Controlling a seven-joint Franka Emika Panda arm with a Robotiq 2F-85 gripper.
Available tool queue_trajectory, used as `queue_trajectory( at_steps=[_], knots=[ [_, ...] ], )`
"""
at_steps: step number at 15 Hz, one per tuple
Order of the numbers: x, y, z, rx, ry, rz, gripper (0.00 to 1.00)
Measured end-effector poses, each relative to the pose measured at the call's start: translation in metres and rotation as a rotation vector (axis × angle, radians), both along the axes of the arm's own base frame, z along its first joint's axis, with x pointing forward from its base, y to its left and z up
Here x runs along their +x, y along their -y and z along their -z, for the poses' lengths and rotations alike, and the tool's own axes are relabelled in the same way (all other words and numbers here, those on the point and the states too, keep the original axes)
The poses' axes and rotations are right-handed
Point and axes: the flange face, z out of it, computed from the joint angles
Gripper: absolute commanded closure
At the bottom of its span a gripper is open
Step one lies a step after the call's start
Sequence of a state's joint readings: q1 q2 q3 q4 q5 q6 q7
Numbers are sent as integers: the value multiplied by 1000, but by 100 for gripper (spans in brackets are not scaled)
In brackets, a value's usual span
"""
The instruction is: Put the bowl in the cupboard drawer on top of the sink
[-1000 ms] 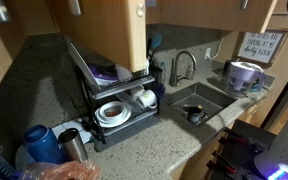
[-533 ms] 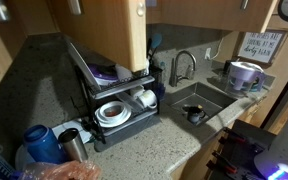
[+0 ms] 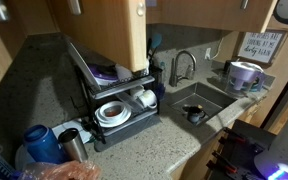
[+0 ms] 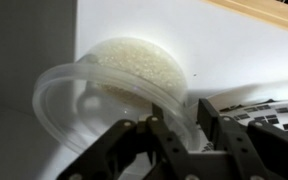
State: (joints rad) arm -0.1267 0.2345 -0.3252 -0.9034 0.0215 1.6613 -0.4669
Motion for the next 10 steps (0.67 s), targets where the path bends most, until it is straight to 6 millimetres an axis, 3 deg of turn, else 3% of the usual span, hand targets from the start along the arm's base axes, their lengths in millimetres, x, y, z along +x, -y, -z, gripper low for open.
queue_trajectory(
  at_steps=[2, 6, 8, 10],
  knots=[
    [-1, 1, -2, -3, 6, 4, 12],
    [-5, 0, -11, -10, 22, 6, 3],
    [-7, -1, -16, -16, 34, 6, 8],
    [-10, -3, -22, -21, 47, 5, 7]
  ],
)
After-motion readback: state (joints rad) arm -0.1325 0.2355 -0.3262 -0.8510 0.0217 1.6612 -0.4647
